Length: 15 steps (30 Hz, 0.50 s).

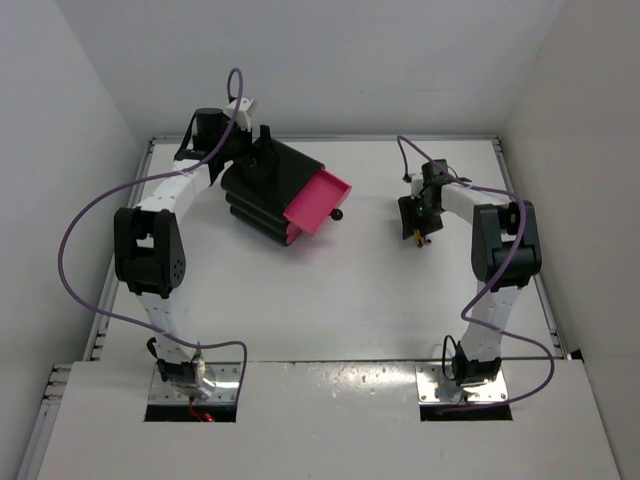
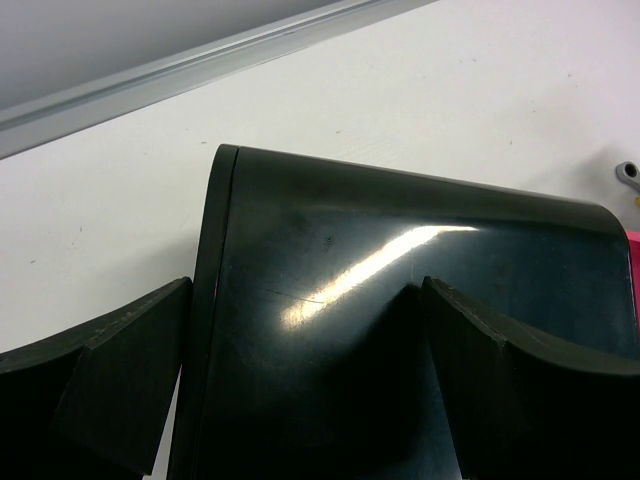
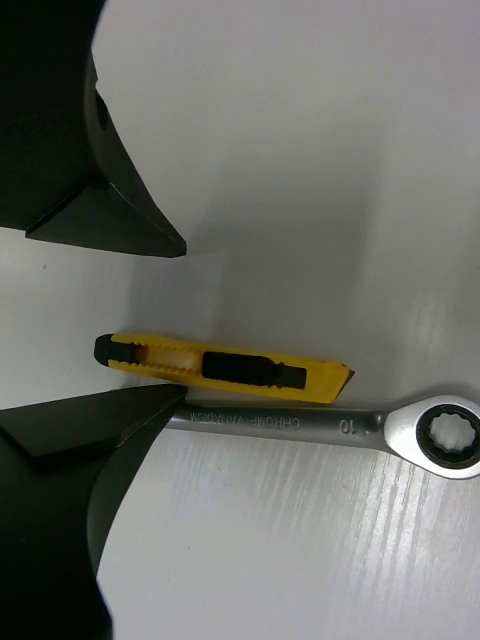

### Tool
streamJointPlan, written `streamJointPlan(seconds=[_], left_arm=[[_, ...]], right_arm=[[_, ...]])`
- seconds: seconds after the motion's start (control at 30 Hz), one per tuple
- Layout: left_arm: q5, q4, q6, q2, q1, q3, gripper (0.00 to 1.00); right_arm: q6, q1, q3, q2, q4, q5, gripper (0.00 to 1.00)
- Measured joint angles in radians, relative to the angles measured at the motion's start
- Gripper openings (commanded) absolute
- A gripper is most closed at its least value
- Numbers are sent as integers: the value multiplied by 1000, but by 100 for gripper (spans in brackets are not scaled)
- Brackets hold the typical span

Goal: Sort the tools into containers

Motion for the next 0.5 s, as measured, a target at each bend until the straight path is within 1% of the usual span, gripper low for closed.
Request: streamJointPlan(seconds=[0.07, 0.17, 0.2, 0.23, 0.3, 0.33, 0.5], left_arm=[[0, 0, 0, 1, 0, 0, 100], [3, 0, 0, 2, 0, 1, 100], [3, 0, 0, 2, 0, 1, 100], [3, 0, 0, 3, 0, 1, 100], [3, 0, 0, 3, 0, 1, 100], [3, 0, 0, 3, 0, 1, 100], [3, 0, 0, 3, 0, 1, 100]], right_arm=[[2, 0, 4, 4, 0, -5, 54], [2, 0, 5, 5, -1, -14, 49], [2, 0, 6, 6, -2, -16, 46], [2, 0, 6, 6, -1, -16, 40], [4, 0, 6, 9, 0, -16, 34], [6, 0, 8, 10, 0, -14, 28], [10, -1, 23, 21, -4, 2, 16]])
